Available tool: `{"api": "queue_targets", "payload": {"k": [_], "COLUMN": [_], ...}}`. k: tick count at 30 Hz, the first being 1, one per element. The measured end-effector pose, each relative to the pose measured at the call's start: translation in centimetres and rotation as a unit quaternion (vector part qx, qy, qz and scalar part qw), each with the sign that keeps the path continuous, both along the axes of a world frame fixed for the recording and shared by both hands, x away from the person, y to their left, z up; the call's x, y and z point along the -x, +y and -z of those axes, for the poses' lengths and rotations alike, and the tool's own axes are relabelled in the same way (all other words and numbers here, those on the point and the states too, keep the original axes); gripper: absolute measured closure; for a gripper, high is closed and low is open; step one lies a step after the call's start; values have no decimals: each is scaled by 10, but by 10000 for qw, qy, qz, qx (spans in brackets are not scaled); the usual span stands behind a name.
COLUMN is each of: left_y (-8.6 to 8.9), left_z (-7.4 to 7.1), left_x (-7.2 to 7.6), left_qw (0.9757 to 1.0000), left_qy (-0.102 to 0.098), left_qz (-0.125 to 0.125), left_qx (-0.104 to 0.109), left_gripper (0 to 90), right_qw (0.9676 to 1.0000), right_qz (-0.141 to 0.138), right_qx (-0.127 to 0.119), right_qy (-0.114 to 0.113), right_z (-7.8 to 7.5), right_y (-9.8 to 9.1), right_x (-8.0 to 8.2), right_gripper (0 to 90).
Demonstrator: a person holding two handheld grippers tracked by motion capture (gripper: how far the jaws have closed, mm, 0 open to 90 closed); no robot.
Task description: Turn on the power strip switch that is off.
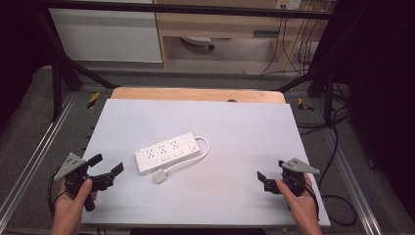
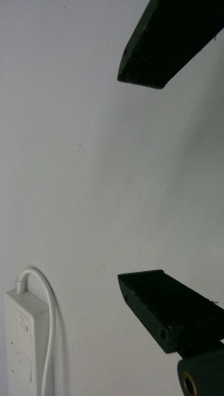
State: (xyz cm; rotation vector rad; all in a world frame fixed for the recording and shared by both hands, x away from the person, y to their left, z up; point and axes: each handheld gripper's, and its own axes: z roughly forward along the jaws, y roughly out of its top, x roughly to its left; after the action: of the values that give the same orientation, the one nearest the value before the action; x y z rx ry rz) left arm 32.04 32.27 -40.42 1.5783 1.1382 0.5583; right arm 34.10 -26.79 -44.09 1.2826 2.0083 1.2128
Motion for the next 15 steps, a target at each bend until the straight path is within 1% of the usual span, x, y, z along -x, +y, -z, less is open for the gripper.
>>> {"api": "queue_targets", "payload": {"k": [4,10,15], "left_y": [1,-1,-2], "left_z": [-2,-6,-8], "left_x": [0,1,1], "left_qw": [10000,9998,9997], "left_qy": [-38,-188,-223], "left_qz": [-39,-15,-1], "left_qx": [56,89,80], "left_gripper": [65,63,63], "right_qw": [10000,10000,10000], "right_qz": [9,-8,18], "right_qx": [-9,-24,-60], "right_qy": [12,34,53], "right_z": [0,0,0], "right_y": [0,0,-1], "right_x": [0,0,0], "right_gripper": [47,47,45]}}
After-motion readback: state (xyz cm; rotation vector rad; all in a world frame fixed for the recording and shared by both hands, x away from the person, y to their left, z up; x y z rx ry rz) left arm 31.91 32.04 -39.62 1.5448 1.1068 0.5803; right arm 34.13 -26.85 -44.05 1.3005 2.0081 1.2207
